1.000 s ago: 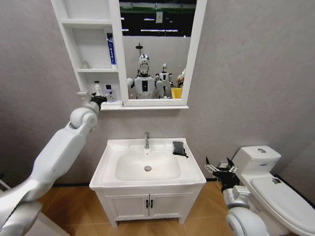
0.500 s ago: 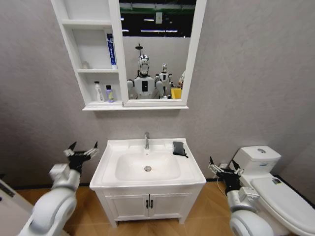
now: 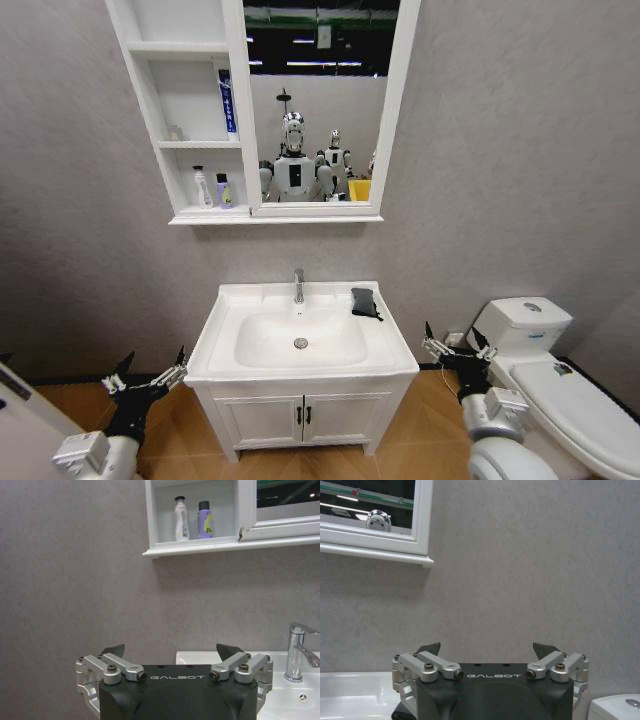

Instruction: Move facial cleanser and shampoo from washbasin to cabinet, then wipe washbasin with towel.

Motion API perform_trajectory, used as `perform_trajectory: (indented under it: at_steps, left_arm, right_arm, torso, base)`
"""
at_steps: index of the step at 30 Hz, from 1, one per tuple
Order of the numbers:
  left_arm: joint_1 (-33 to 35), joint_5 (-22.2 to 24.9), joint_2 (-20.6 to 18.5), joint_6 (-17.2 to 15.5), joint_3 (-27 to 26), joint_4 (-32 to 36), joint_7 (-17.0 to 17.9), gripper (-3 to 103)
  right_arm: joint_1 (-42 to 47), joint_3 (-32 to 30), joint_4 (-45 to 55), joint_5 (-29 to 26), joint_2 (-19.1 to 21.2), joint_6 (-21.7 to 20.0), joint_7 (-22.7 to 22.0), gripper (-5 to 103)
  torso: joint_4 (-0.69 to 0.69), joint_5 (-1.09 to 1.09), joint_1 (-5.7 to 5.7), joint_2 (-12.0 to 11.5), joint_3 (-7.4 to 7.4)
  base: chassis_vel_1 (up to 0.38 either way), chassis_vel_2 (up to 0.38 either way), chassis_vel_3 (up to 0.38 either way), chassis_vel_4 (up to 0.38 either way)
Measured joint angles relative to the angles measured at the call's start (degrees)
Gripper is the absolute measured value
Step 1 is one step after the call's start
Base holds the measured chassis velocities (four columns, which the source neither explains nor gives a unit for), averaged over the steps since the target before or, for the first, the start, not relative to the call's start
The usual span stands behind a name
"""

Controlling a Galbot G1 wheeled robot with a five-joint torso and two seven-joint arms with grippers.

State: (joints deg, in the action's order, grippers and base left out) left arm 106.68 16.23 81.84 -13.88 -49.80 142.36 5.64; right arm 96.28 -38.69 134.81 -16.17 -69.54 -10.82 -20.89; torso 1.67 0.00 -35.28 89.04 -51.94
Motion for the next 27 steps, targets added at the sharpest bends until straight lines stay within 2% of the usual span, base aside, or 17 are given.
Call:
perform_trajectory:
  at_steps: [7,15,21,22,24,25,27]
  left_arm:
    - [-0.3,0.2,-0.2,-0.1,0.2,-0.3,0.1,100]
    - [-0.4,0.3,-0.3,-0.2,0.3,-0.4,0.2,100]
    - [-0.5,0.4,-0.4,-0.2,0.4,-0.5,0.3,100]
    - [-0.5,0.4,-0.4,-0.2,0.4,-0.5,0.3,100]
    - [-0.6,0.4,-0.4,-0.2,0.4,-0.5,0.3,100]
    - [-0.6,0.4,-0.4,-0.2,0.4,-0.5,0.3,100]
    - [-0.6,0.4,-0.4,-0.2,0.4,-0.5,0.3,100]
  right_arm:
    - [-0.1,0.2,0.8,-0.1,0.4,-3.1,3.2,100]
    - [-0.6,1.3,-0.4,1.1,0.4,-2.4,5.5,100]
    - [-2.7,2.0,-2.5,0.8,1.1,-2.5,5.3,100]
    - [-4.0,2.0,-3.5,-0.4,2.0,-3.0,5.0,100]
    - [-10.6,3.6,-8.2,-10.2,7.5,-6.5,1.0,100]
    - [-10.6,3.6,-8.2,-10.2,7.5,-6.5,1.0,100]
    - [-17.2,6.7,-13.3,-18.2,12.6,-9.5,-2.8,100]
  torso:
    - [-0.01,0.00,0.00,0.0,0.00]
    - [-0.01,0.00,0.01,0.0,0.00]
    - [0.00,0.00,-0.01,0.0,-0.01]
    - [0.00,0.01,-0.03,0.0,-0.02]
    - [0.00,0.01,-0.04,0.0,-0.02]
    - [0.00,0.01,-0.04,0.0,-0.02]
    - [-0.01,0.00,-0.03,0.0,-0.02]
  base:
    - [0.000,0.000,0.000,0.000]
    - [-0.005,0.002,0.008,-0.005]
    - [-0.057,0.066,0.087,-0.062]
    - [-0.062,0.058,0.080,-0.069]
    - [-0.033,0.029,0.022,-0.043]
    - [0.000,0.000,0.000,0.000]
    - [0.000,0.000,0.000,0.000]
